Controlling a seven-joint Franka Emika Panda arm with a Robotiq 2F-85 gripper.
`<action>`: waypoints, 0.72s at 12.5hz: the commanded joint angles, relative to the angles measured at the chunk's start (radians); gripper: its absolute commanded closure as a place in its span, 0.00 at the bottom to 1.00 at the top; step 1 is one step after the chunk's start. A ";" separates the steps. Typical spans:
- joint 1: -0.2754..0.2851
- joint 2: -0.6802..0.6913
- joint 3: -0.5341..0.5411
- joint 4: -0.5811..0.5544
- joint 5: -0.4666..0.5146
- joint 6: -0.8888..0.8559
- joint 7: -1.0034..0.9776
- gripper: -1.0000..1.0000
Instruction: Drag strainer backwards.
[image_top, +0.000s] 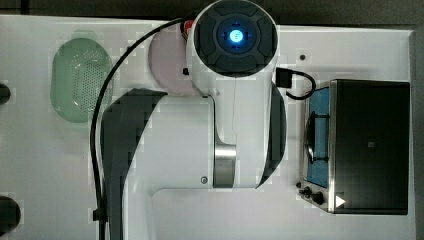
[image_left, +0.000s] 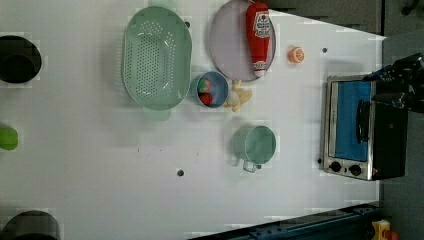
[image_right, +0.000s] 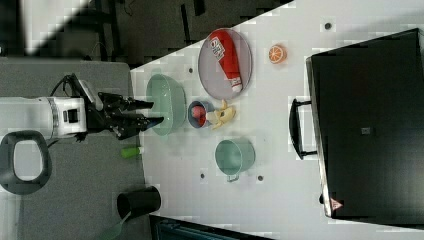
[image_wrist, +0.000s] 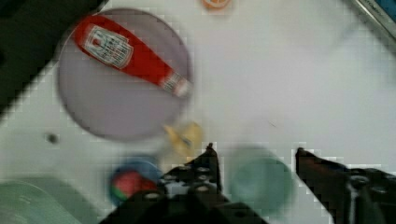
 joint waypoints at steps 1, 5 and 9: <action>-0.039 -0.262 -0.024 -0.015 -0.018 -0.222 -0.003 0.21; -0.023 -0.236 0.015 -0.015 -0.017 -0.176 0.003 0.00; 0.000 -0.152 0.139 -0.012 -0.017 -0.088 0.240 0.00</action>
